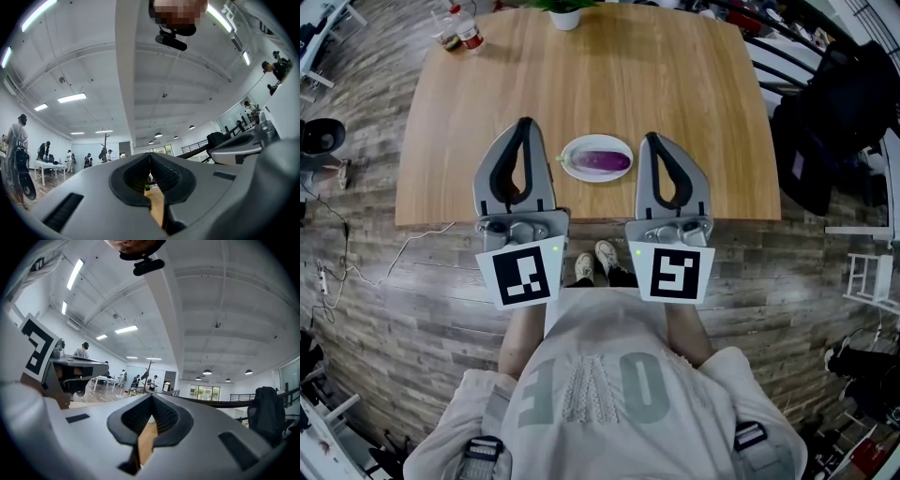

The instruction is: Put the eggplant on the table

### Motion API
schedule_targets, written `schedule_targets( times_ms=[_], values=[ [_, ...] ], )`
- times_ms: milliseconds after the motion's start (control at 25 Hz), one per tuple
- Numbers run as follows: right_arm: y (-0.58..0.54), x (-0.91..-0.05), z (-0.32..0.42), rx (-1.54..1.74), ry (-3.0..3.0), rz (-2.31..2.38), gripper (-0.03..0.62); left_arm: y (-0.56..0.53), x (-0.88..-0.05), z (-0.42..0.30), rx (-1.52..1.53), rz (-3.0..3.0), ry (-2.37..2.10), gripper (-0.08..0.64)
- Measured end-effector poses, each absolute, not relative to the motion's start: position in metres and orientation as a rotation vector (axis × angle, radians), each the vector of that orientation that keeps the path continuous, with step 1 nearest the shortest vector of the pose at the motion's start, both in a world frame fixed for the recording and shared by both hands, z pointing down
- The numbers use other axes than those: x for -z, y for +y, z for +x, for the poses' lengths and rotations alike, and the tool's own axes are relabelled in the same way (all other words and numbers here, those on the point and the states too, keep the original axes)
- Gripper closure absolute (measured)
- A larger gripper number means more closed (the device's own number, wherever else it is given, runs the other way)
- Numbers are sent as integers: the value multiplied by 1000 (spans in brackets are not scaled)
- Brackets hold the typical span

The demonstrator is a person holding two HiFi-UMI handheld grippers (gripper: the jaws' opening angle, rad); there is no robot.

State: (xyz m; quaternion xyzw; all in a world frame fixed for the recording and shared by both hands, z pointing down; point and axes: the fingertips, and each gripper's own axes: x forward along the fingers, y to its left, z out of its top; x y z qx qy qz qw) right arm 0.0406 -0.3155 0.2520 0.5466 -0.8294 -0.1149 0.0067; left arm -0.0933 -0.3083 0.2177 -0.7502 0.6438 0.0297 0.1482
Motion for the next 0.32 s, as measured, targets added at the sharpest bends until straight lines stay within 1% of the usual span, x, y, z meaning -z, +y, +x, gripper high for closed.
schedule_targets(
  times_ms=[320],
  values=[
    [-318,-255,49,316,-2590,1766,575,-308,-220,-92,-80,-2151,1829,551]
  ],
)
